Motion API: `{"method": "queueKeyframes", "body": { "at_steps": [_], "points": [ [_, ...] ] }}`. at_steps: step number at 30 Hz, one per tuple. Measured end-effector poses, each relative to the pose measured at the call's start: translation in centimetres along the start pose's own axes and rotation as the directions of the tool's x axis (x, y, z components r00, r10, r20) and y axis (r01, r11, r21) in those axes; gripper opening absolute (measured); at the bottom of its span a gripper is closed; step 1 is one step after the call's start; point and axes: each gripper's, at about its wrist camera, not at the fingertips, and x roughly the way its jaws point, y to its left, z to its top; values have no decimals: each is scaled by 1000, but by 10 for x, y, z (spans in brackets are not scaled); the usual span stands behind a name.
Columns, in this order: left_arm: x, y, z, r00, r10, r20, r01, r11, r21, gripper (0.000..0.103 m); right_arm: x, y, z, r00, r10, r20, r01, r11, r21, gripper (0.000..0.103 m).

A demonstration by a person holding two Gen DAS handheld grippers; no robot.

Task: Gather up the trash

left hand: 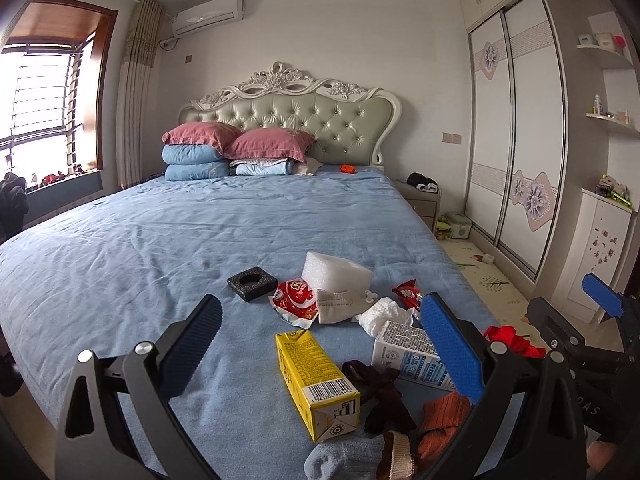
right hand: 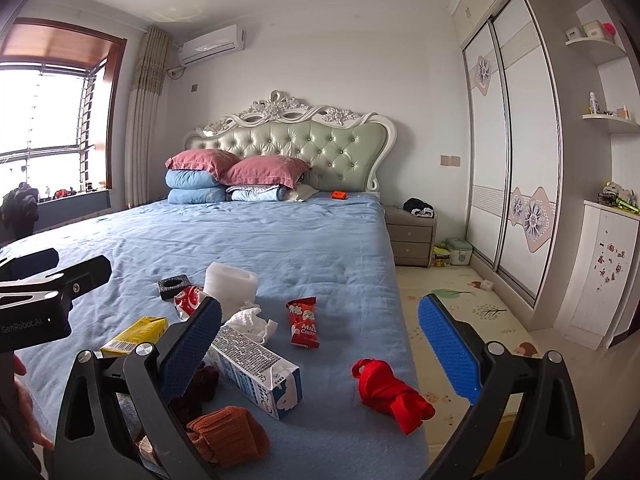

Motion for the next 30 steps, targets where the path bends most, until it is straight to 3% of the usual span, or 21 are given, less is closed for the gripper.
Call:
{"method": "queueKeyframes", "body": {
  "at_steps": [4, 7, 12, 19, 30],
  "points": [
    [-4, -3, -1, 1000, 12, 27, -13, 999, 37, 99, 0, 0, 0, 1000, 2, -1, -2, 1000, 1, 95],
    [-1, -6, -1, 1000, 13, 1, -13, 998, 69, 99, 0, 0, 1, 1000, 6, -2, -6, 1000, 3, 95],
    [-4, 0, -1, 999, -37, 0, 37, 999, 29, 99, -2, 3, 0, 1000, 25, 4, -25, 1000, -1, 95],
    [-5, 5, 1, 1000, -10, 6, 10, 1000, 20, 99, 0, 7, 2, 999, 33, 5, -33, 999, -18, 95],
    [-2, 6, 2, 1000, -28, -11, 28, 999, 15, 99, 3, 9, 1, 999, 41, -2, -41, 999, -25, 95]
  ]
}}
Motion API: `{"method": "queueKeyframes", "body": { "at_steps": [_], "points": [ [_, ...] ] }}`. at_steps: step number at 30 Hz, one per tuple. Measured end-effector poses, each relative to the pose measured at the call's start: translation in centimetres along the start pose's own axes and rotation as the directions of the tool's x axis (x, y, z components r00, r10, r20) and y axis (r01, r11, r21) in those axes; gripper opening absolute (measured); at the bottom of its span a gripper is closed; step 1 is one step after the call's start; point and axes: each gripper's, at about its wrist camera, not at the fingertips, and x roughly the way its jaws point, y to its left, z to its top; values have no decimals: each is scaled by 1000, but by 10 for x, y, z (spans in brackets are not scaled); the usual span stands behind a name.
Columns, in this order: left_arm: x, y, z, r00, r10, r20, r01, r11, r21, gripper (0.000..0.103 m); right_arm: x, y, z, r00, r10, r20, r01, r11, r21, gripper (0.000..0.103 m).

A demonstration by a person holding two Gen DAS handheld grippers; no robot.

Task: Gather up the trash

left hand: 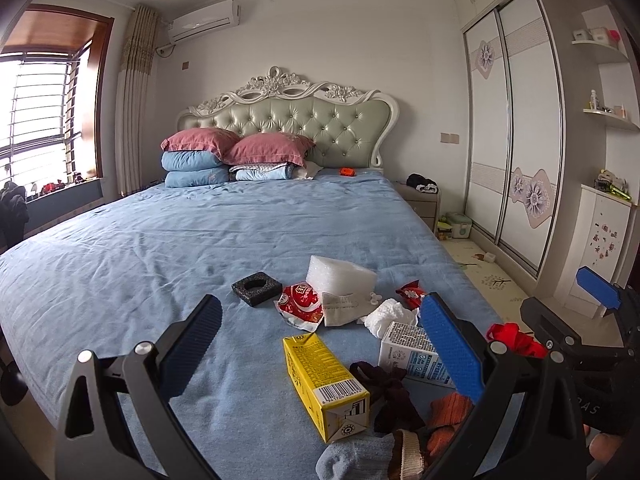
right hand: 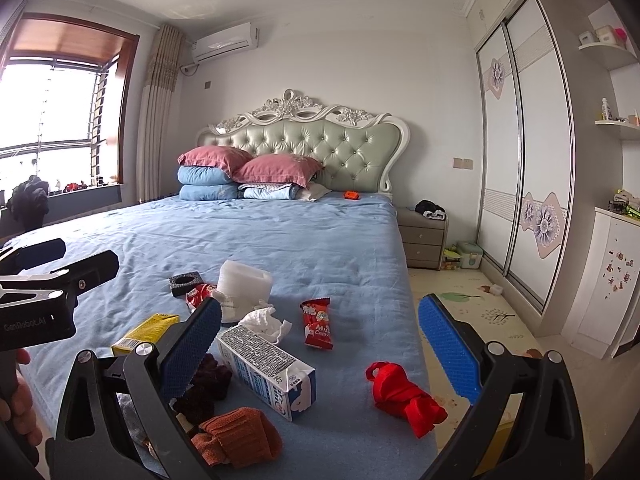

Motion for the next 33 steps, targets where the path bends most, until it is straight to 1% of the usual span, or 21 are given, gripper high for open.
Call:
{"method": "queueKeyframes", "body": {
  "at_steps": [14, 17, 22, 33],
  "points": [
    [8, -6, -2, 1000, 15, -19, -15, 1000, 25, 99, 1, -4, -2, 1000, 15, -3, -15, 1000, 10, 95],
    [10, -7, -4, 1000, 2, -28, -1, 1000, 23, 99, 2, -4, -2, 1000, 17, -3, -17, 1000, 8, 95],
    [12, -7, -5, 999, -1, -39, 1, 1000, 21, 99, 3, -4, -2, 1000, 17, -3, -17, 1000, 10, 95],
    [12, -9, -5, 999, 5, -35, -4, 1000, 28, 99, 3, -5, -4, 1000, 18, -3, -18, 1000, 15, 95]
  ]
}}
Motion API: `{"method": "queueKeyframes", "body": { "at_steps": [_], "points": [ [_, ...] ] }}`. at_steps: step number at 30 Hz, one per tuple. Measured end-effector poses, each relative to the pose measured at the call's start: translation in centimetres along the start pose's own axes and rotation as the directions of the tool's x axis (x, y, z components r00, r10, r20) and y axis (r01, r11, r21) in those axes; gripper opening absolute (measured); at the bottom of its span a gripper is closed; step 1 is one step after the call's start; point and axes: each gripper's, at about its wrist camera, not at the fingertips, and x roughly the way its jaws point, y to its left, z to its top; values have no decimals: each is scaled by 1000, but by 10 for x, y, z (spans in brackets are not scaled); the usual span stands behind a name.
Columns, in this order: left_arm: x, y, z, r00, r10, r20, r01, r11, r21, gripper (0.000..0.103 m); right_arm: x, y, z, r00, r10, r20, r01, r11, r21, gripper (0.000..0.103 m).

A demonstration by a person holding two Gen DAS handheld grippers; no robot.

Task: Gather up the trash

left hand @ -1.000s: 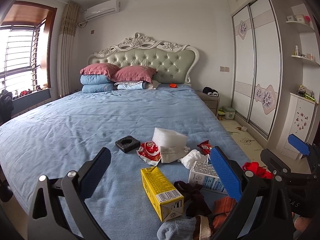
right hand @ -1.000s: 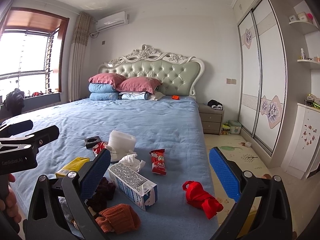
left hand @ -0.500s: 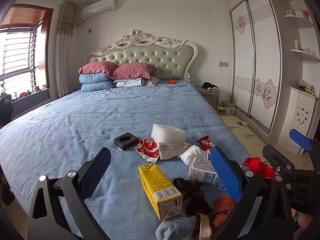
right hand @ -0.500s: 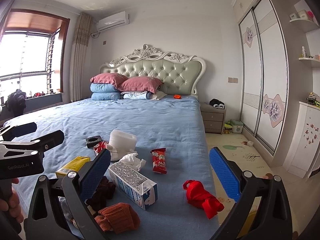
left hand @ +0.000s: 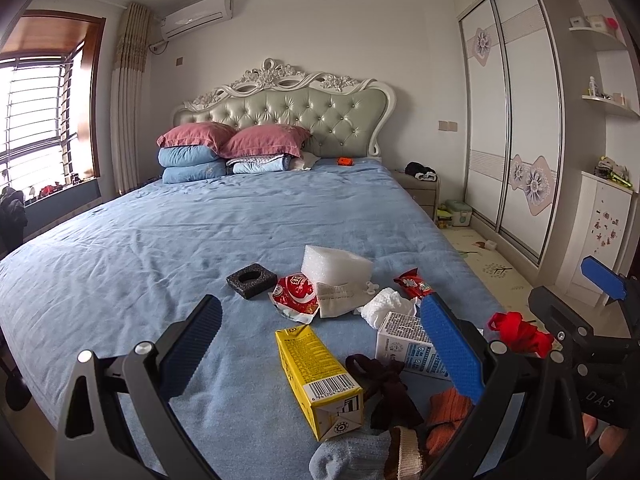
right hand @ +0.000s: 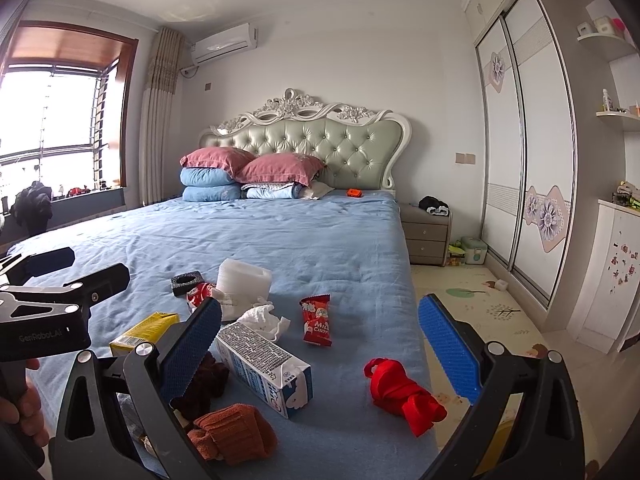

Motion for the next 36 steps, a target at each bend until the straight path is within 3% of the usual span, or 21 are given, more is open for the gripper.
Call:
{"method": "queueKeyframes", "body": {
  "at_steps": [12, 21, 28, 32, 35, 36],
  "points": [
    [5, 5, -5, 999, -33, -39, 31, 999, -33, 99, 2, -2, -3, 1000, 5, -10, -5, 1000, 7, 95],
    [24, 11, -18, 989, -66, -132, 56, 995, -77, 99, 3, -2, -6, 1000, 17, -22, -18, 1000, -15, 95],
    [63, 19, -35, 961, -42, -273, 5, 991, -133, 99, 8, -2, -10, 999, 33, -42, -34, 999, -24, 95],
    [91, 27, -44, 932, -16, -363, -43, 987, -154, 99, 16, 2, -10, 996, 66, -68, -69, 997, -42, 95],
    [108, 31, -55, 905, -46, -423, -34, 983, -180, 98, 26, 5, -11, 986, 132, -101, -138, 989, -56, 95],
    [113, 32, -59, 898, -57, -435, -29, 982, -189, 93, 31, 6, -12, 979, 163, -120, -170, 984, -57, 95]
  ]
}}
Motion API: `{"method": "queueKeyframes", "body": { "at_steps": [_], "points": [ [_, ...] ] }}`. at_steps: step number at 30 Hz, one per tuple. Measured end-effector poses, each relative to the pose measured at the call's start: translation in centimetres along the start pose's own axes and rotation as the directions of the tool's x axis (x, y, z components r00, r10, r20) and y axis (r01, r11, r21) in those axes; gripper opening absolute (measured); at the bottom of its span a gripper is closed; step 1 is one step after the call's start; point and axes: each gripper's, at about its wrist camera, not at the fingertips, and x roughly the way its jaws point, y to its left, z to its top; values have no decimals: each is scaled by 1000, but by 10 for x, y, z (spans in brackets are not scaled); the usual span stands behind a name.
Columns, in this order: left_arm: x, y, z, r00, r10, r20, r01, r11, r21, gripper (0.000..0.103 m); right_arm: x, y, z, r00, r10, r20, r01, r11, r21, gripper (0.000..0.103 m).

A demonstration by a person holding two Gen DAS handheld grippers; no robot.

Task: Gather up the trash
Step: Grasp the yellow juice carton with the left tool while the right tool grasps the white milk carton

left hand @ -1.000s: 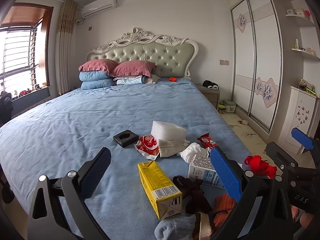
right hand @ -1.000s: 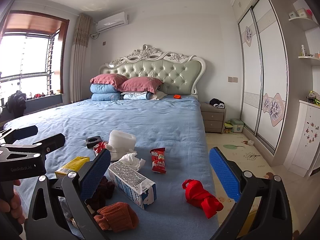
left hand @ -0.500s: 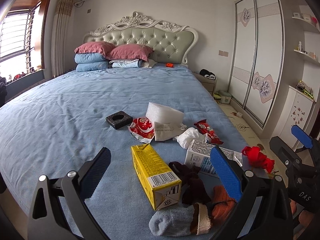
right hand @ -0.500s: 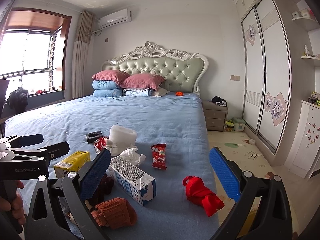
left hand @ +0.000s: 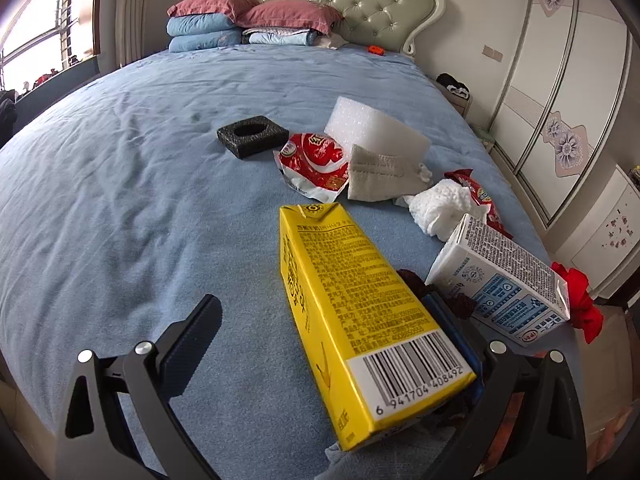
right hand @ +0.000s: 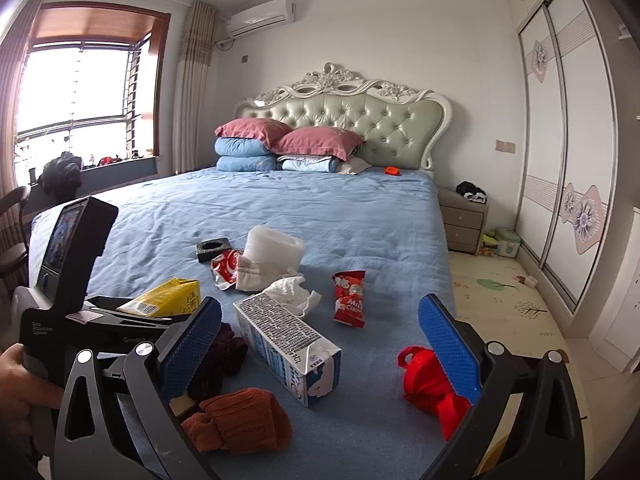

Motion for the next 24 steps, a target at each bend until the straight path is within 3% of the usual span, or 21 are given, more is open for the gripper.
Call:
{"method": "queueKeyframes", "body": {
  "at_steps": [1, 3, 6, 14, 16, 18, 21, 22, 24],
  "points": [
    [5, 1, -2, 1000, -17, -16, 17, 1000, -7, 87, 5, 0, 0, 999, 27, -18, -27, 1000, -6, 95],
    [14, 6, -4, 998, -45, -50, 44, 999, -22, 50, 18, 2, 1, 995, 74, -64, -76, 997, -31, 95],
    [16, 14, -5, 997, -60, -40, 58, 997, -41, 40, 37, 3, 2, 986, 91, -139, -101, 992, -69, 95],
    [0, 24, 0, 994, -110, 5, 110, 993, -47, 40, 78, 5, 1, 945, 133, -299, -178, 976, -128, 94],
    [-5, 25, 3, 993, -119, 21, 120, 992, -48, 40, 88, 6, -2, 935, 122, -332, -179, 973, -145, 89],
    [-12, 25, 5, 992, -121, 38, 122, 991, -46, 40, 97, 8, -6, 921, 110, -374, -181, 971, -159, 74],
    [-22, 22, 8, 990, -128, 58, 130, 991, -27, 40, 105, 10, -11, 902, 127, -413, -206, 966, -153, 42],
    [-25, 21, 9, 989, -132, 63, 134, 991, -19, 40, 106, 10, -11, 902, 130, -412, -212, 964, -159, 36],
    [-31, 16, 10, 987, -141, 72, 142, 990, -6, 40, 102, 12, -9, 910, 133, -394, -211, 964, -161, 36]
  ]
}}
